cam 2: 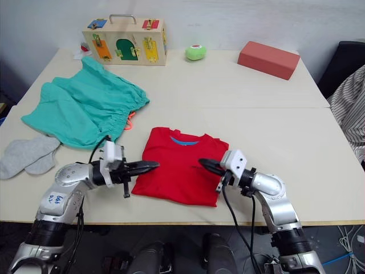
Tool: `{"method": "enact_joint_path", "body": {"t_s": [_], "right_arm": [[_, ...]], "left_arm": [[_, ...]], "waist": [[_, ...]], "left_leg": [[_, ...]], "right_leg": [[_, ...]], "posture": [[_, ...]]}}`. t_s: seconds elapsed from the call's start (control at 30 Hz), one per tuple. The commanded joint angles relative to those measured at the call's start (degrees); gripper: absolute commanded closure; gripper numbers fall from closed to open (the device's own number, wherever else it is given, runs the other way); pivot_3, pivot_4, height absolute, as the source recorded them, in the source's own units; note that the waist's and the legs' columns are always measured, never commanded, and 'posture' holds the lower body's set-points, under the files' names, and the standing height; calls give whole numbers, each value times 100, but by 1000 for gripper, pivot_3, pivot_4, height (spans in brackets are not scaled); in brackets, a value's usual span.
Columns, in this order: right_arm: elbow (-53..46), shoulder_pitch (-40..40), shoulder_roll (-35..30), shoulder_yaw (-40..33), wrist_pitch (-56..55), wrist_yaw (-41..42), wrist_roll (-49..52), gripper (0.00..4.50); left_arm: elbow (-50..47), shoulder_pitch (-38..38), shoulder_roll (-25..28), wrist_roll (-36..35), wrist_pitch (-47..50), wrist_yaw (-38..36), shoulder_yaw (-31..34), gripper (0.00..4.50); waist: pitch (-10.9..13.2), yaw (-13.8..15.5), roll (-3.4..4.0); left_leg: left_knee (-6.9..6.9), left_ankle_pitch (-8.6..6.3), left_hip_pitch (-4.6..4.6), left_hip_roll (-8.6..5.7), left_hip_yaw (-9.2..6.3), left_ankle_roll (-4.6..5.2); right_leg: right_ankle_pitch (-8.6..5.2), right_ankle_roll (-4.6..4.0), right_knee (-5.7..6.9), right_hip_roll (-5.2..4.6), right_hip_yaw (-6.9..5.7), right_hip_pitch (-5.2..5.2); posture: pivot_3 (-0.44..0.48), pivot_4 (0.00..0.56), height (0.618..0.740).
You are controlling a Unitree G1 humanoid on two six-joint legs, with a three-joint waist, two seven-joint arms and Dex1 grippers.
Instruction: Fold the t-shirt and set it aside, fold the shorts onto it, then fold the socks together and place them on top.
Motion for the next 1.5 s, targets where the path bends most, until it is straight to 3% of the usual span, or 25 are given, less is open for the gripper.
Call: {"method": "enact_joint_path", "body": {"t_s": [0.03, 0.4, 0.6, 0.67, 0.77, 1.0, 1.2, 1.33, 1.43, 1.5], "right_arm": [[0, 84, 100, 182, 46, -147, -207, 4500], [1111, -107, -59, -538, -344, -470, -240, 4500], [932, -113, -76, -719, -254, -308, -3, 4500], [719, -55, -71, -656, -293, -137, 92, 4500], [359, 22, -32, -524, -156, 121, 301, 4500], [379, 32, 23, -172, -155, 204, 40, 4500], [728, 173, -180, -643, -286, -45, 57, 4500], [-35, 631, -558, -1276, 761, 190, 1109, 4500], [-607, 991, -1118, -1709, 1635, 346, 1723, 3929], [-870, 1114, -1506, -1944, 2559, 297, 2230, 3300]], "left_arm": [[-58, 234, -41, 407, -81, 276, -247, 4469], [48, 1260, 669, 367, -98, 115, 349, 4469], [-494, 1593, 753, -768, 560, -140, 1038, 4469], [-659, 1402, 653, -1225, 911, -79, 1173, 4469], [-581, 840, 461, -1247, 1045, 142, 1079, 4469], [660, -163, -44, -27, 49, 301, 271, 4469], [1442, -326, -116, 426, -469, 267, 129, 4469], [964, -61, -137, -660, 0, -378, 579, 4469], [581, 111, 194, -867, 161, -657, 777, 3890], [343, 210, 378, -961, 234, -728, 909, 3304]], "waist": [[0, 2, 0], [-1, -8, 1], [0, -8, 4], [2, 3, 6], [2, 78, 7], [2, 122, 7], [2, 127, 6], [2, 131, 6], [3, 138, 6], [3, 133, 6]], "left_leg": [[0, 0, -2, -1, 1, 1], [-2, -4, 7, 6, -1, -3], [-6, -11, 14, 11, -1, -14], [-6, -11, 13, 11, -1, -14], [-5, -10, 12, 9, -2, -13], [-5, -5, 13, 2, 8, -5], [-5, -5, 12, 4, 11, -5], [-5, -9, 11, 4, 9, 1], [-5, -11, 7, 8, 3, 2], [-4, -11, 8, 8, 0, 3]], "right_leg": [[0, 0, 1, 0, 0, -3], [-4, -7, 1, -1, 1, -2], [-8, -15, 4, -1, 5, -1], [-9, -16, 4, -1, 6, -2], [-8, -14, 4, -2, 4, 1], [-5, -10, 5, 3, 4, 0], [-5, -10, 2, 5, 4, -3], [-6, -10, 1, 0, 6, -2], [-6, -11, -4, -1, 5, -3], [-6, -11, -5, -1, 3, 0]], "posture": [[0, 150, 740], [0, 150, 740], [0, 150, 740], [0, 150, 740], [0, 150, 740], [0, 150, 740], [0, 150, 740], [0, 150, 740], [0, 150, 740], [0, 150, 740]]}}
